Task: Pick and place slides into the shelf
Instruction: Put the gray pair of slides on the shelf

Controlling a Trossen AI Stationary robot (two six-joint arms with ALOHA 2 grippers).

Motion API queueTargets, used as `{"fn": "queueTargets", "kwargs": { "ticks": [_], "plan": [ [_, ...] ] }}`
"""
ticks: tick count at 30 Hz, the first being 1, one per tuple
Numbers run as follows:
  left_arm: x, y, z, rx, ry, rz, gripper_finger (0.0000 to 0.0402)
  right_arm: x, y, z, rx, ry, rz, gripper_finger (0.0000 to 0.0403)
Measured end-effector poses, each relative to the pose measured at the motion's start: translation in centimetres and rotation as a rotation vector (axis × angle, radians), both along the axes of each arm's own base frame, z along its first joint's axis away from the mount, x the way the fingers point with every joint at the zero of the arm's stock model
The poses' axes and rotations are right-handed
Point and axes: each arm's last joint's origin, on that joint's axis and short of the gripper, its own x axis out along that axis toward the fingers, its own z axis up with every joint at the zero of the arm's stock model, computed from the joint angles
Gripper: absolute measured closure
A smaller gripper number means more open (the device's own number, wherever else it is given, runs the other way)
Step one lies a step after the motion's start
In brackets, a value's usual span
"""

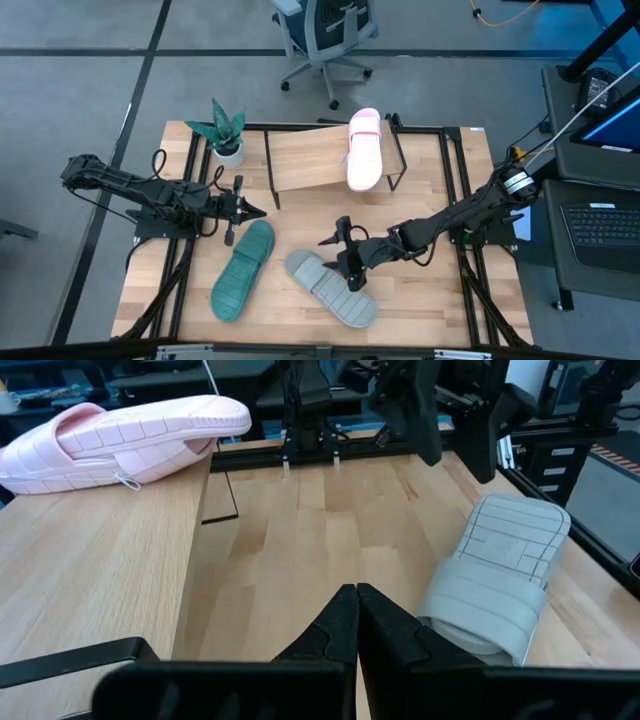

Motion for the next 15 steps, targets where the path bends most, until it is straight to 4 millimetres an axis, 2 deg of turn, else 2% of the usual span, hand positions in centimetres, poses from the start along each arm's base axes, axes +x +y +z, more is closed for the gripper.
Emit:
{"fn": "queueTargets", "kwargs": {
  "ticks": [5,11,15],
  "plan": [
    [0.0,0.0,0.0,-0.005,0.001,0.001,0.0401,-0.1,-0.1,-0.3,-0.017,0.032,0.002,0.0089],
    [0.0,0.0,0.0,-0.005,0.0,0.001,0.0401,-0.4,0.4,-0.9,-0.032,0.066,0.015,0.0086],
    [0.0,0.0,0.0,-0.005,0.001,0.001,0.0401,-0.3,1.2,-2.1,-0.064,0.097,0.038,0.0086]
  ]
}}
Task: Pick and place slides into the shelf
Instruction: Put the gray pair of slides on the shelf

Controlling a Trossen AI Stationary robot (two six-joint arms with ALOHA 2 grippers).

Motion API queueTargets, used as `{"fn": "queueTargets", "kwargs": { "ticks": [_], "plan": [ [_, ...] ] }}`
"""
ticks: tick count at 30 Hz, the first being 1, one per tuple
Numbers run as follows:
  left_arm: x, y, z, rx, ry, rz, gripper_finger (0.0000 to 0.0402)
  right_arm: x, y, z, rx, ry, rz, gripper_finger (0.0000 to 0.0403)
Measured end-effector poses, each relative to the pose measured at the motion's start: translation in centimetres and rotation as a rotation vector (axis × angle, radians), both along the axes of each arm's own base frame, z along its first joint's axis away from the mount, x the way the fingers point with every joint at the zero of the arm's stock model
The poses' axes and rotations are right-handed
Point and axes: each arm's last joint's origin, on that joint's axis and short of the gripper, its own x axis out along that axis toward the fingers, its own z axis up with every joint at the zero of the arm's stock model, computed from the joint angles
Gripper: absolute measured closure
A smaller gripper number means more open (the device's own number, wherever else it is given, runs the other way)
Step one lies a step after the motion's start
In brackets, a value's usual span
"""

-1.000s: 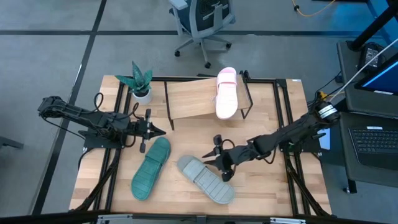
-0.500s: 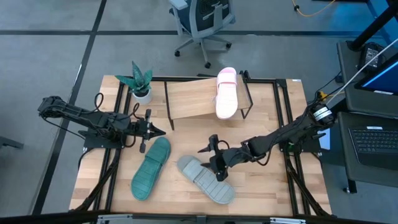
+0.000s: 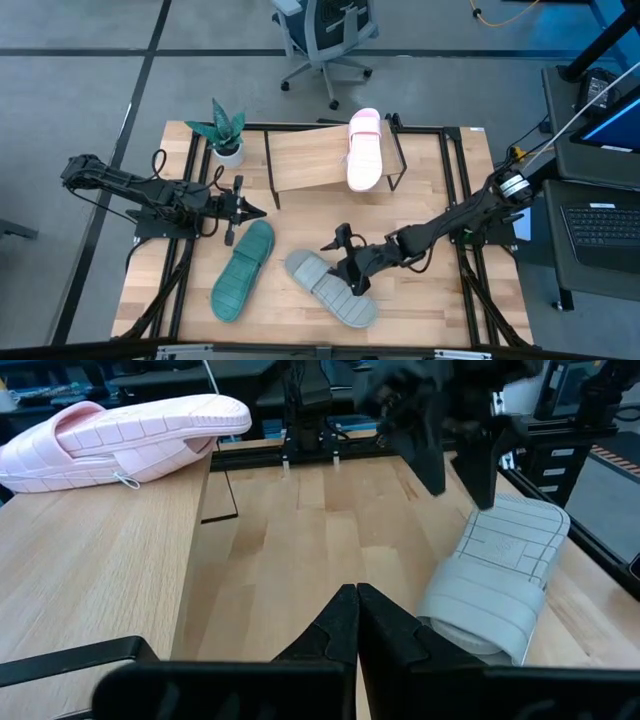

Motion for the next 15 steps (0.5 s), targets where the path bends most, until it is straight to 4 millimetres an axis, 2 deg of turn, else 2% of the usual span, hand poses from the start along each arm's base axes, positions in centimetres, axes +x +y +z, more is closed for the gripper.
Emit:
{"fn": "queueTargets", "kwargs": {
  "ticks": [5,15],
  "plan": [
    [0.0,0.0,0.0,0.0,0.0,0.0,0.0401,-0.1,1.0,-1.7,-0.105,0.009,-0.08,0.0086],
    [0.0,0.0,0.0,-0.002,0.0,0.0,0.0401,-0.7,3.3,-2.4,-0.117,-0.024,-0.058,0.0086]
  ]
}}
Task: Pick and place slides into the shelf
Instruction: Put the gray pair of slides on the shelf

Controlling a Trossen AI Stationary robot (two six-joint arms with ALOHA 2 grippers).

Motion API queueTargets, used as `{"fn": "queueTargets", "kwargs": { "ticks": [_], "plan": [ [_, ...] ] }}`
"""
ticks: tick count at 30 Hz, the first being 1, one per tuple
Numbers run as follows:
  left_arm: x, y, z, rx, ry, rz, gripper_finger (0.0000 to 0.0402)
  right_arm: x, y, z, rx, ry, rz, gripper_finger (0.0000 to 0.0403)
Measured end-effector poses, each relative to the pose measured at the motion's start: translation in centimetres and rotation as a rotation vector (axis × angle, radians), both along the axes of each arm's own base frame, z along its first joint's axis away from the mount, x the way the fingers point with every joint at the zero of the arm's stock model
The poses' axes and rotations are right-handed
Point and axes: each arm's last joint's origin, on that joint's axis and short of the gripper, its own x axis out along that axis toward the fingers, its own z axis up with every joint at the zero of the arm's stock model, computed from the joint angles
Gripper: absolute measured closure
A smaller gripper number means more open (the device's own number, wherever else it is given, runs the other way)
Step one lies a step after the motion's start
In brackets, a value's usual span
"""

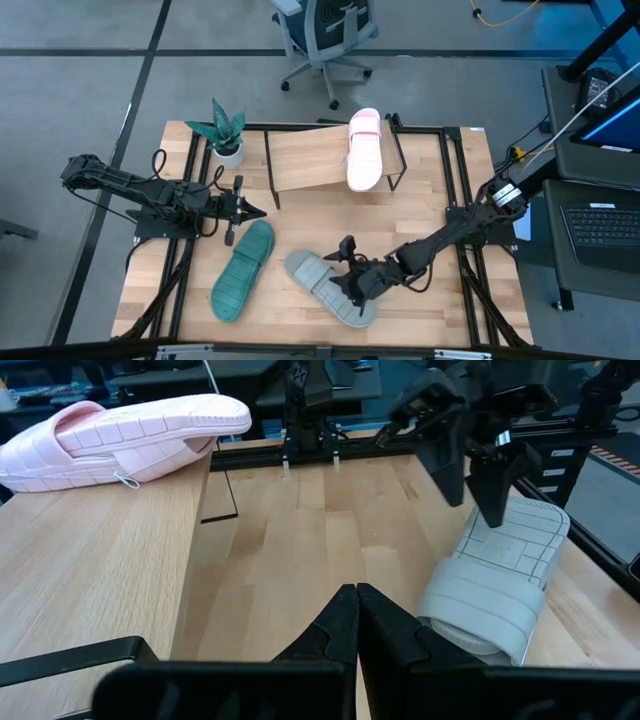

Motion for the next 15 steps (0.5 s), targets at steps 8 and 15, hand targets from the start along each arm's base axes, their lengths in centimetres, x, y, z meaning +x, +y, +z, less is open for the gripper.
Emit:
{"fn": "queueTargets", "kwargs": {
  "ticks": [8,15],
  "plan": [
    [0.0,0.0,0.0,-0.002,0.0,0.001,0.0401,0.3,0.5,0.8,0.035,-0.016,0.01,0.0088],
    [0.0,0.0,0.0,-0.002,0.0,0.0,0.0401,0.5,0.7,1.5,0.032,0.037,0.034,0.0112]
  ]
}}
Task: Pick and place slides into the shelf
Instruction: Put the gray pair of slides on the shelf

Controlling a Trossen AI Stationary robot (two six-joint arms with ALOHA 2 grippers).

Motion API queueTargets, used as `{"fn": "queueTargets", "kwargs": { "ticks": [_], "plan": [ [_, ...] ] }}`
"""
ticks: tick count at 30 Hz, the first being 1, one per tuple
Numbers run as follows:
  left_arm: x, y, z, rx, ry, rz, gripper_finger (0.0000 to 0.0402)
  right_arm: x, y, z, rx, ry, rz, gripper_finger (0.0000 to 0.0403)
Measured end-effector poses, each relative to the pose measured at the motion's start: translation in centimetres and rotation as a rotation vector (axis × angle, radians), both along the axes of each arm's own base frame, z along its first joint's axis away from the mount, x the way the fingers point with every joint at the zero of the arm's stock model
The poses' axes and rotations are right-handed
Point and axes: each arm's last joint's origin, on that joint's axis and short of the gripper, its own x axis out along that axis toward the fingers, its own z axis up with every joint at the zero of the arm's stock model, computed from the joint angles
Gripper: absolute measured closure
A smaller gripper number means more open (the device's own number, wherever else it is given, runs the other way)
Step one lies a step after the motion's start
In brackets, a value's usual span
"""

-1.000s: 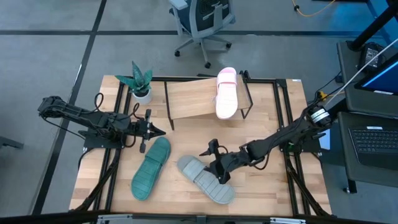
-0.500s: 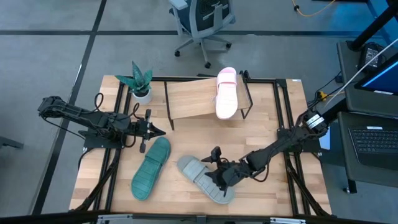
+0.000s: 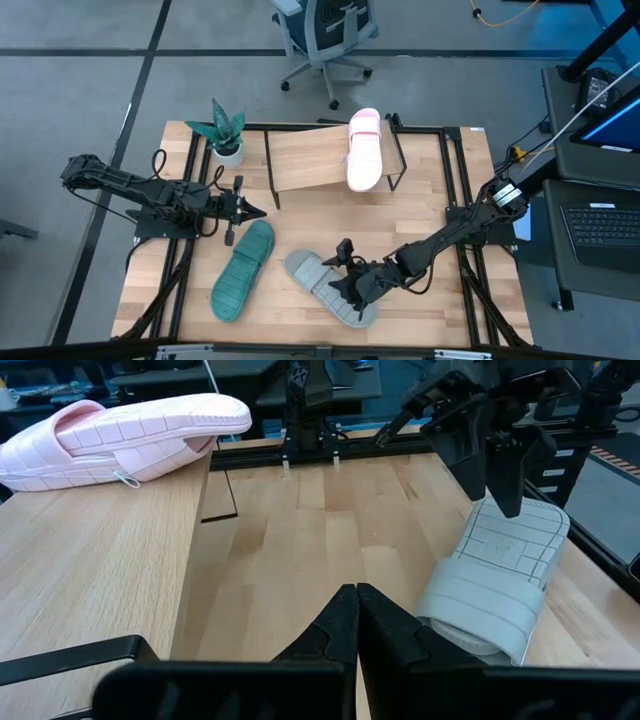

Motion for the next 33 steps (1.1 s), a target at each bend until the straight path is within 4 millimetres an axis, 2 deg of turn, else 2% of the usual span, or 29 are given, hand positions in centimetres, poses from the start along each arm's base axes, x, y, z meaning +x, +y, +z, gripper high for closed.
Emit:
{"fn": "queueTargets", "kwargs": {
  "ticks": [7,18,21,25,27,33],
  "plan": [
    [0.0,0.0,0.0,0.0,0.0,0.0,0.0401,0.1,0.1,0.1,0.063,-0.008,-0.032,0.0122],
    [0.0,0.0,0.0,0.001,0.0,-0.001,0.0401,0.4,0.7,0.8,0.115,-0.044,0.031,0.0122],
    [0.0,0.0,0.0,0.001,0.001,-0.001,0.0401,1.5,1.2,1.0,0.106,-0.029,0.036,0.0122],
    [0.0,0.0,0.0,0.005,0.005,-0.001,0.0401,3.3,2.2,0.5,-0.005,0.077,0.042,0.0122],
    [0.0,0.0,-0.1,0.006,0.007,-0.001,0.0401,3.7,2.3,0.3,-0.057,0.135,-0.012,0.0122],
    [-0.1,0.0,-0.4,0.006,0.04,-0.022,0.0401,4.1,2.6,-0.3,-0.019,0.183,-0.108,0.0122]
  ]
}}
